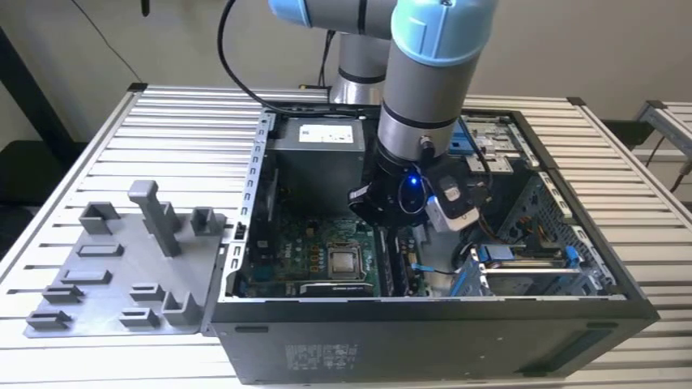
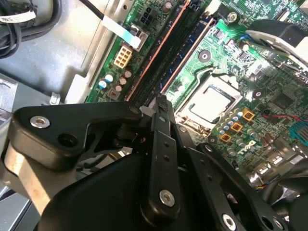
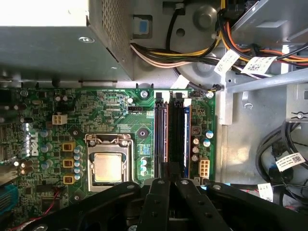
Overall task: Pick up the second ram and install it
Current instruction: 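Press down the second ram until it locks into place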
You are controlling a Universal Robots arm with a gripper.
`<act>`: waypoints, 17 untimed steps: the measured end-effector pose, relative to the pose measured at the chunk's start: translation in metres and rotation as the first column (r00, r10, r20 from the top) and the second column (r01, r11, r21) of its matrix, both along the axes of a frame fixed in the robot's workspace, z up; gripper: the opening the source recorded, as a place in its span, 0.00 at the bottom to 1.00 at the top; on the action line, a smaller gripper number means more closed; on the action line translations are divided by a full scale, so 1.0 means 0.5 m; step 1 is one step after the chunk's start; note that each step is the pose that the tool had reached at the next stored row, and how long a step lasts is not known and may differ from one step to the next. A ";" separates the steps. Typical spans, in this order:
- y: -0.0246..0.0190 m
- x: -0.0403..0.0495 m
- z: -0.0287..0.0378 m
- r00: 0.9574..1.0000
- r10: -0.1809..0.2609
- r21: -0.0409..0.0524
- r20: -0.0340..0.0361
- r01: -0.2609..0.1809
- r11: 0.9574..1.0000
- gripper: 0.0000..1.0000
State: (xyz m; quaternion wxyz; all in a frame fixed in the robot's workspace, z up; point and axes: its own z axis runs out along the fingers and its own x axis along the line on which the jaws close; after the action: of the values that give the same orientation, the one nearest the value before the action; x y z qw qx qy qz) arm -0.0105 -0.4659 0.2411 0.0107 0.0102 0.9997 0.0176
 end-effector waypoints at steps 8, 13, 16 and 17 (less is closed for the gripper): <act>0.0000 0.000 0.000 1.000 0.022 0.001 0.000 -0.022 1.000 0.11; 0.0001 0.000 0.000 0.995 0.095 0.001 0.000 -0.095 0.995 0.11; 0.0000 0.000 0.000 0.993 0.119 0.001 0.000 -0.119 0.993 0.11; 0.0000 0.000 0.000 0.992 0.127 0.002 0.000 -0.127 0.992 0.11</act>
State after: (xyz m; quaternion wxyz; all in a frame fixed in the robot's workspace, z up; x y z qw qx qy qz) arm -0.0104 -0.4659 0.2412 0.0094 -0.0532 0.9984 0.0191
